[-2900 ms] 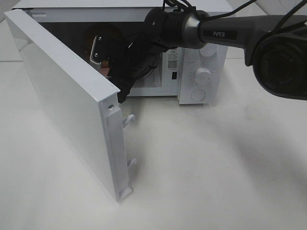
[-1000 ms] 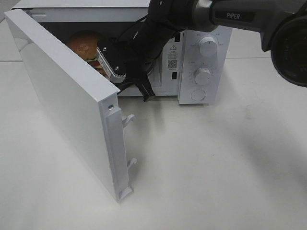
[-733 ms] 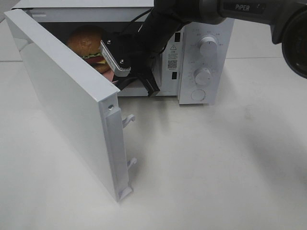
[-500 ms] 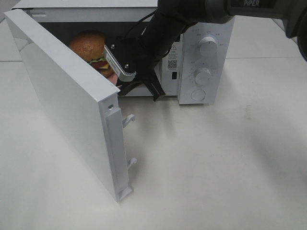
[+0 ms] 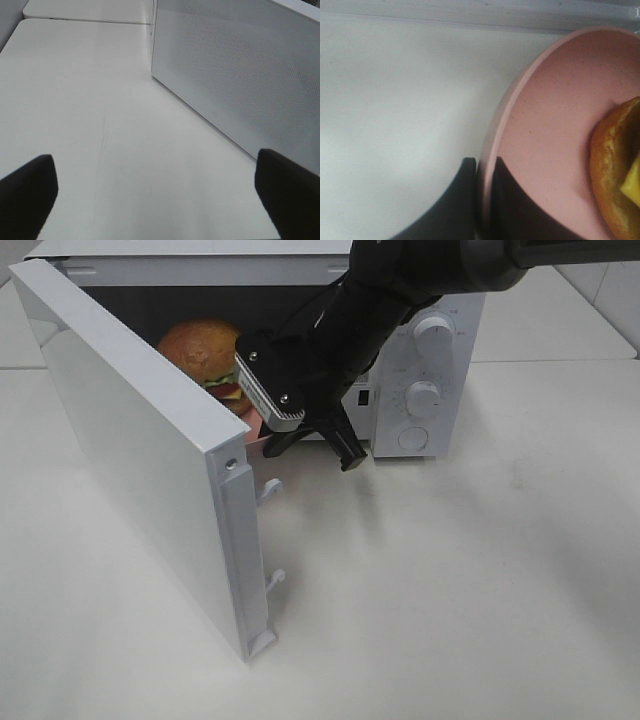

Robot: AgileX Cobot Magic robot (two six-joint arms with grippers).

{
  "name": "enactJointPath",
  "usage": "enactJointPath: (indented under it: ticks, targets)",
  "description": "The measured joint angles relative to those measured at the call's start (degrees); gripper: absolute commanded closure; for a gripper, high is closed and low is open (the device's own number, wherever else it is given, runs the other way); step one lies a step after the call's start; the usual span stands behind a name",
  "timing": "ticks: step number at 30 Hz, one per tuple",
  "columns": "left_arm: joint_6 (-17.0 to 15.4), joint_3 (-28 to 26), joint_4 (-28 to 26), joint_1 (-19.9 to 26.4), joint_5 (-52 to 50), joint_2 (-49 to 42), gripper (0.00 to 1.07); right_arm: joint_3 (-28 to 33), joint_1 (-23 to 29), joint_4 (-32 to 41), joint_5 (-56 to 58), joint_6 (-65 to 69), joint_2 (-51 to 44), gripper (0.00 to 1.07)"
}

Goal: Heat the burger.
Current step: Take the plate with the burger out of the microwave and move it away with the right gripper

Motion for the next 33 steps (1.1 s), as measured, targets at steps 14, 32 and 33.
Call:
enactJointPath:
  ticks: [14, 32, 33]
  targets:
    - [0.0, 0.0, 0.0, 0.0, 0.0, 0.0, 0.07, 14.27, -0.11, 0.69, -5.5, -1.26, -8.02, 1.07]
    - [0.0, 0.0, 0.0, 0.0, 0.0, 0.0, 0.07, 31.74, -0.63, 5.21, -13.69, -5.04, -18.62, 1.07]
    - [0.0, 0.0, 0.0, 0.0, 0.0, 0.0, 0.07, 33.29, -0.63, 5.44, -14.78, -5.27, -19.48, 1.07]
